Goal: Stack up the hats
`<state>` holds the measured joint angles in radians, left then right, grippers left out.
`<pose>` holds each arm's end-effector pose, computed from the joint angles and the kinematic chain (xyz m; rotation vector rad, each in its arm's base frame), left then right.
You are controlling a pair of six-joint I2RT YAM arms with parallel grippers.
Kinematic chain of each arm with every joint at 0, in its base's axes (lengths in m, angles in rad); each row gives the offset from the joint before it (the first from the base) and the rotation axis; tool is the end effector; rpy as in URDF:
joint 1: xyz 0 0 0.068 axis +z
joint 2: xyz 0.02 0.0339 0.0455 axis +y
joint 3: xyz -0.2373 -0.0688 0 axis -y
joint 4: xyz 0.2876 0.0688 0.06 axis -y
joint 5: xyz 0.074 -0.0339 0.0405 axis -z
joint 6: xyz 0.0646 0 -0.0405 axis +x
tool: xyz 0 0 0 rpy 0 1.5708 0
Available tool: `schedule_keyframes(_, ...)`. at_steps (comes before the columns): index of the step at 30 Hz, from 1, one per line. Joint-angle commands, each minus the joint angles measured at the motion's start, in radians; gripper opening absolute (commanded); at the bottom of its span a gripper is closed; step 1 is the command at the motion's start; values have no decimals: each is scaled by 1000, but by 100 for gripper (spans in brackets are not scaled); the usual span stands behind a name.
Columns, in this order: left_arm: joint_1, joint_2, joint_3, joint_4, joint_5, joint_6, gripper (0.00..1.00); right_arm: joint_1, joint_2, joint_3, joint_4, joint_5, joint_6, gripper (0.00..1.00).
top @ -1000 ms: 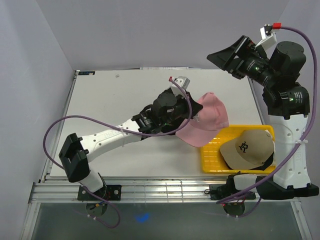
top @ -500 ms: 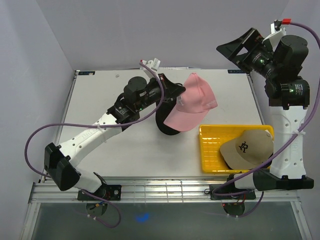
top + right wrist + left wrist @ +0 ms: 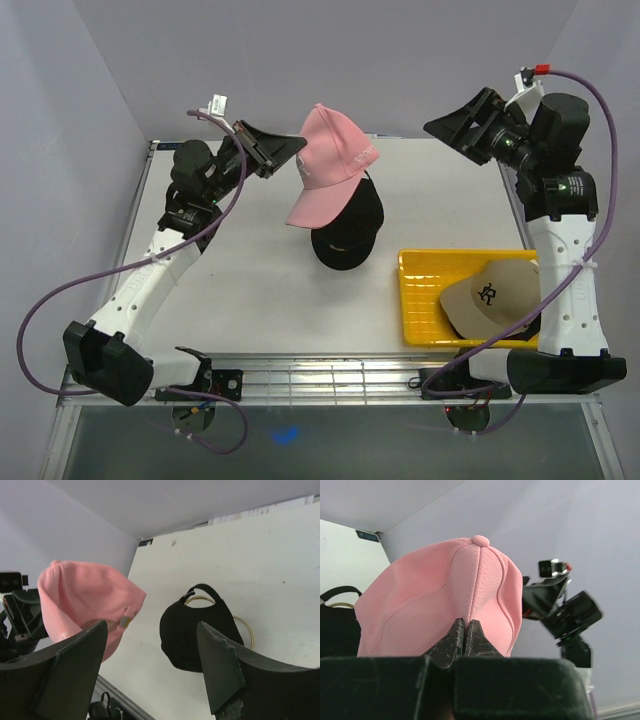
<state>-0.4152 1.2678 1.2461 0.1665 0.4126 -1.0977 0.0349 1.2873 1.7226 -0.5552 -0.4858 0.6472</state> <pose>0.3279 -0.1729 0.4130 -0.1690 1.6225 -1.4997 0.3180 0.0413 0.5013 0.1582 1.7554 0.9126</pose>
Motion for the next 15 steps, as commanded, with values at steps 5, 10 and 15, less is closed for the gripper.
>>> schedule_keyframes(5, 76, -24, -63, 188, 92, -362, 0, 216, -109, -184, 179, 14, -173, 76)
schedule_keyframes(10, 76, -5, -85, 258, 60, -481, 0, 296, -158, -334, 328, 15, -195, 77)
schedule_keyframes(15, 76, 7, -83, 269, 46, -542, 0, 381, -189, -390, 416, 22, -205, 78)
